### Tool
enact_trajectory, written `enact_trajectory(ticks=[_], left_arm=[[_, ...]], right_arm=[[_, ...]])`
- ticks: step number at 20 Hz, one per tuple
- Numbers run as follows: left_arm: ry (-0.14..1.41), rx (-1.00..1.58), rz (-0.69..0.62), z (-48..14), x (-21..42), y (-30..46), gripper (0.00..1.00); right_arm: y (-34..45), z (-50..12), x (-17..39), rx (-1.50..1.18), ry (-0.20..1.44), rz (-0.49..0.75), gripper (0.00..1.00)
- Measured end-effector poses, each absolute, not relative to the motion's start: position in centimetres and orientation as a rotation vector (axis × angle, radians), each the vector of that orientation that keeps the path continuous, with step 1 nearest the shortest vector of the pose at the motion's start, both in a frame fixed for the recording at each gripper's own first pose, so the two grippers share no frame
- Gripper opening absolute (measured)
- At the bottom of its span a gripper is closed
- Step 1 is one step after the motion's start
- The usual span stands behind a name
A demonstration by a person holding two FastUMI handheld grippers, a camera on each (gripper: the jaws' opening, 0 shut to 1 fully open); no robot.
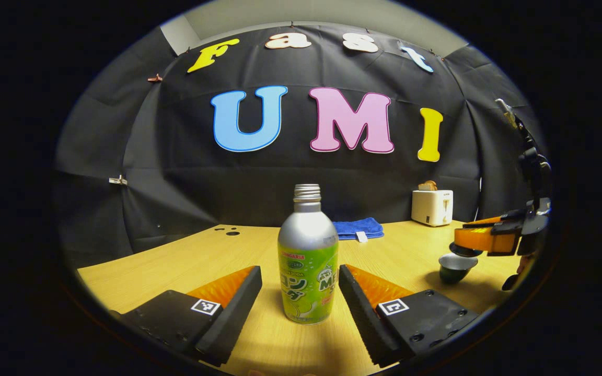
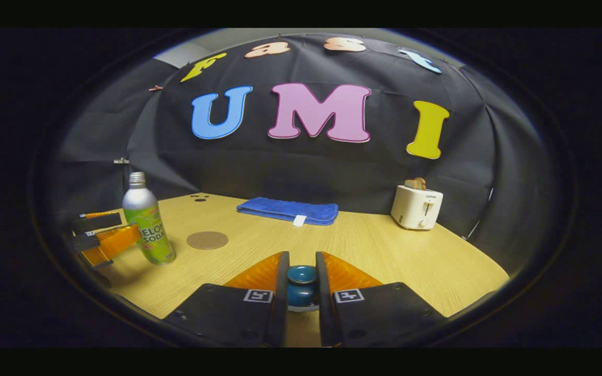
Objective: Open the teacup lid with one hand, grasp the water bottle and pour water into the teacup with the other hand; after pouring, place the water bottle on the coaster and then close the teacup lid.
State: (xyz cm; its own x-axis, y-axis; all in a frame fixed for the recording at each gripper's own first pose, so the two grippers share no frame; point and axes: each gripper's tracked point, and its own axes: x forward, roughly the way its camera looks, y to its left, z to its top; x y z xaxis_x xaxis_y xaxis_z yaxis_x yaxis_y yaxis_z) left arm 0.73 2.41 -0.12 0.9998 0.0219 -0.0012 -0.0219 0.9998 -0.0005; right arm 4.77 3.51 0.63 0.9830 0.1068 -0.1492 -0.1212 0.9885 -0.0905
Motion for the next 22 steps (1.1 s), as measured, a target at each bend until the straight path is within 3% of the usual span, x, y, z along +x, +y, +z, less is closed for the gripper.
enact_trajectory(ticks=[3,5,6,15,16,18,22], left_arm=[[-0.002,0.001,-0.030,-0.1,1.4,1.6,0.94],[-0.001,0.000,-0.025,-0.1,2.0,1.9,0.94],[0.001,0.000,-0.013,-0.1,2.3,2.2,0.94],[0.000,0.001,-0.021,-0.1,5.7,2.1,0.94],[-0.001,0.001,-0.020,0.0,5.9,2.1,0.94],[0.000,0.000,-0.013,-0.1,6.5,2.2,0.94],[-0.002,0.001,-0.007,-0.1,7.0,2.2,0.94]], right_arm=[[2.4,1.5,3.5,-0.098,0.125,0.110,0.28],[1.1,1.6,2.6,-0.104,0.109,0.091,0.24],[0.3,1.4,2.2,-0.108,0.106,0.075,0.28],[-3.6,-2.0,1.5,-0.011,0.148,0.021,0.27],[-4.1,-2.2,1.6,-0.013,0.152,0.013,0.24],[-4.2,-2.0,1.6,0.010,0.136,0.014,0.31],[-4.3,-1.4,1.5,0.007,0.091,0.014,0.24]])
